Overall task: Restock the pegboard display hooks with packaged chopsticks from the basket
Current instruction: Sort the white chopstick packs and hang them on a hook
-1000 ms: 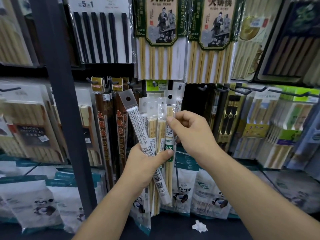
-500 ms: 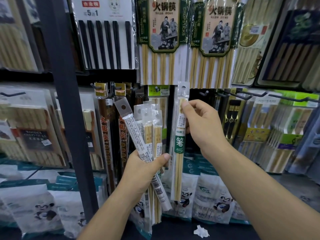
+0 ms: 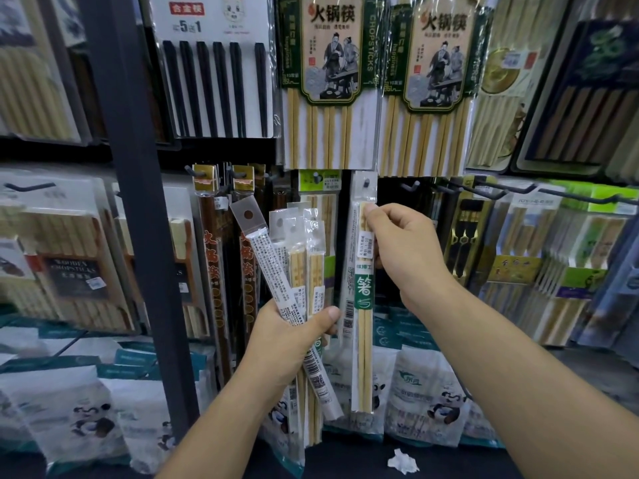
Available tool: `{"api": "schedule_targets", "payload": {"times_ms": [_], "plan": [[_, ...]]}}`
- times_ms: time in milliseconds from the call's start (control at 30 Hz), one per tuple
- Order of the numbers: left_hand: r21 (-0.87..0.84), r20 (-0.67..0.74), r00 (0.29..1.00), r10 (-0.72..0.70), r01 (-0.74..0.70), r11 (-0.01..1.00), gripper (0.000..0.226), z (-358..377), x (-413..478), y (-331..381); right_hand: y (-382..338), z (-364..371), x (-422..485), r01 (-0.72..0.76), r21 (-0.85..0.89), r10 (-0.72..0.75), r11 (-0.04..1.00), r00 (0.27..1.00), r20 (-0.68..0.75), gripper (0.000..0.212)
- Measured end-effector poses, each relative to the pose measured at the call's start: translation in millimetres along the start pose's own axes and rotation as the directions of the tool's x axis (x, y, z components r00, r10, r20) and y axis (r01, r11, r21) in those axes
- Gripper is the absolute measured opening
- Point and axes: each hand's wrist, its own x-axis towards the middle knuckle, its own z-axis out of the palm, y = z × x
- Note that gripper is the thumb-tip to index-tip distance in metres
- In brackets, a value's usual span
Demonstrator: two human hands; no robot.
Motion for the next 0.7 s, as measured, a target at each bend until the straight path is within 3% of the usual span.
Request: {"api": "schedule_targets", "payload": {"times_ms": [300,500,600,700], "plan": [[-0.062,0.007,1.0,-0.021,0.022,0.998,0.011,-0.1,-1.2,0.1,15.9,0.5,5.3,0.03,-0.17,-0.041,0.985,0.997,-0.062,0.04],[-0.086,0.102,0.995,-0.011,0.02,0.996,0.012,-1.1,-2.1,0.0,16.7,-2.1,-9.0,0.053,-0.233,-0.087,0.971,0.987,-0.138,0.022],[-0.103,0.131,0.991,0.015,-0.001,0.995,0.022,0.3,-2.6,2.1,10.9,1.4,-24.2,0.04,-0.104,-0.038,0.994,0.999,0.022,0.021],[-0.132,0.157,0.987,0.043,-0.022,0.991,0.035,1.6,-4.5,3.8,6.9,8.3,-35.8,0.034,-0.095,-0.011,0.995,0.972,0.234,0.015]]}}
